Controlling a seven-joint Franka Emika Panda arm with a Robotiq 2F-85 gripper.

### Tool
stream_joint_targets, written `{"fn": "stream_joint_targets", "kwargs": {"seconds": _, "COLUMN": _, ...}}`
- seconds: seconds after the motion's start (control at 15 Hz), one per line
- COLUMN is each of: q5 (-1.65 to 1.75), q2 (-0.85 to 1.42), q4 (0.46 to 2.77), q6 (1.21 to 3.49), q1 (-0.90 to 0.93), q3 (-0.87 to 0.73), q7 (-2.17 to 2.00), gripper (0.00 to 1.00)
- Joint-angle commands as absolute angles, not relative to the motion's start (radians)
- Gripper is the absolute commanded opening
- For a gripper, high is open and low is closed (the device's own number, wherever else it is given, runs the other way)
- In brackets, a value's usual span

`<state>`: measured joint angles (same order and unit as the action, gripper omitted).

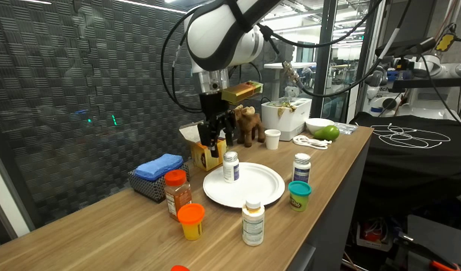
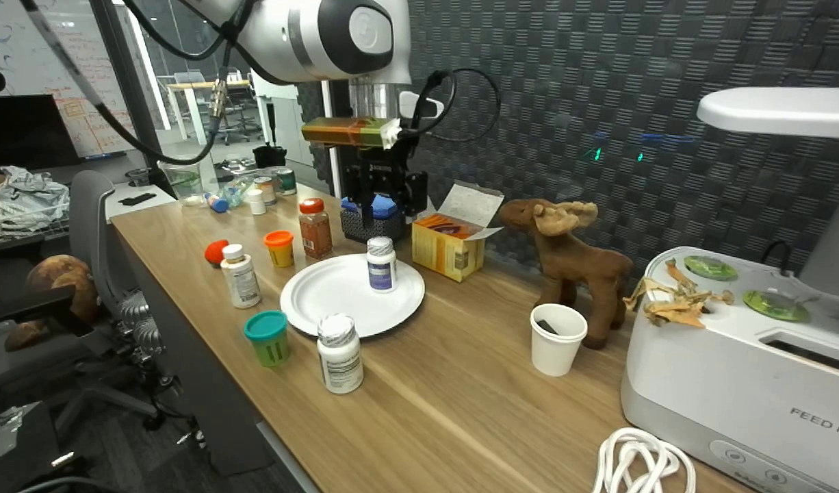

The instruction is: Put the containers and strawberry toy on the white plate

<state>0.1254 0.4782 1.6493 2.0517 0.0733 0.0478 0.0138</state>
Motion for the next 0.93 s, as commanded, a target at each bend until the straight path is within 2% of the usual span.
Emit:
{"fn": "stream_joint_targets", "kwargs": {"seconds": 0.0, "q5": 0.126, "q2": 0.383, "q4": 1.718, "q6": 2.072, "q1": 0.069, "q3": 0.037, "q7": 0.011, "gripper": 1.0}}
{"fn": "stream_joint_targets", "kwargs": {"seconds": 0.53, "q5": 0.074, "q2": 0.13, "q4": 2.017, "q6": 2.03, "q1": -0.014, "q3": -0.047, "q7": -0.101, "gripper": 1.0}}
{"fn": "stream_joint_targets", "kwargs": {"seconds": 0.87, "q5": 0.053, "q2": 0.052, "q4": 2.2, "q6": 2.107, "q1": -0.051, "q3": -0.072, "q7": -0.141, "gripper": 1.0}}
